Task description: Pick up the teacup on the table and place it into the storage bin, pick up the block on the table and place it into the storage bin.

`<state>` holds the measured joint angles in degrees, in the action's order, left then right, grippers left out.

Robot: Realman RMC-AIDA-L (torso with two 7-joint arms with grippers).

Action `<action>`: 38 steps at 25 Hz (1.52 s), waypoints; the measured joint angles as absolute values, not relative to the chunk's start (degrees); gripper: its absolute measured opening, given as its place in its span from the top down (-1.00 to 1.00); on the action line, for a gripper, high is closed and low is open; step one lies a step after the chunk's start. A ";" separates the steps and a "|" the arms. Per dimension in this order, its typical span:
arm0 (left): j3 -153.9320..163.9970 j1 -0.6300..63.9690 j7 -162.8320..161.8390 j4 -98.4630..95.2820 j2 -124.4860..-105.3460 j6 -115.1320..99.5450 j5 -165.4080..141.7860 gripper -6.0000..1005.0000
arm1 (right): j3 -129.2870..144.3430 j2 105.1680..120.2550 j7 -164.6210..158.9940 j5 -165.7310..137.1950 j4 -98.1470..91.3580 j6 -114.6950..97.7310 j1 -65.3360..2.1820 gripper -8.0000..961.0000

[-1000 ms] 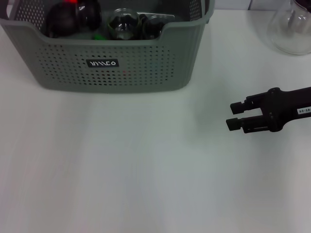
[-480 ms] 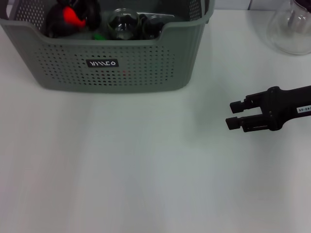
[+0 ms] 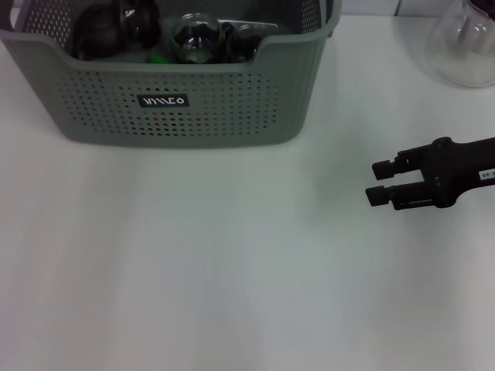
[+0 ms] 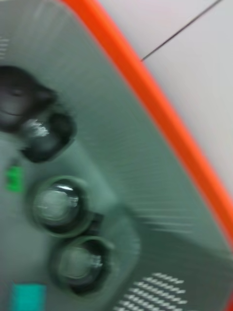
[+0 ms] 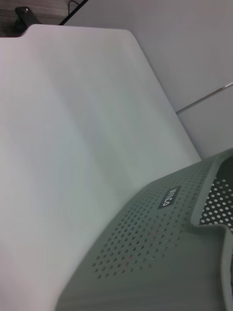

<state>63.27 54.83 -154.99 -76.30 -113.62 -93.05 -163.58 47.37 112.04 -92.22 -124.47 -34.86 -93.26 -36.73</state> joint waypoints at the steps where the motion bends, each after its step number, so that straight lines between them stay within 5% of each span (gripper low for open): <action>1: 61.06 53.46 -154.45 -80.40 -114.96 -93.58 -163.11 -0.42 | 47.37 111.96 -92.13 -124.46 -34.99 -93.33 -36.74 -0.27; 6: 48.57 44.52 -147.31 -101.92 -122.78 -97.30 -147.60 -0.65 | 46.88 111.58 -90.76 -124.35 -36.38 -94.93 -36.65 -0.27; 9: 49.56 34.37 -141.45 -106.83 -124.43 -98.18 -127.52 -0.65 | 46.60 111.45 -89.42 -123.87 -36.90 -96.38 -36.48 -0.28; 17: 54.74 15.82 -120.33 -92.59 -124.70 -104.29 -97.14 -0.65 | 45.24 112.82 -84.70 -123.65 -37.00 -97.69 -36.29 -0.28; 29: 46.82 19.34 -87.94 -52.06 -122.42 -99.16 -108.12 -0.64 | 45.24 116.80 -82.58 -123.94 -36.77 -93.05 -38.41 -0.29; 38: 46.72 20.82 -83.63 -46.19 -121.86 -90.75 -109.85 -0.64 | 51.17 118.00 -84.47 -124.26 -36.38 -90.90 -39.39 -0.78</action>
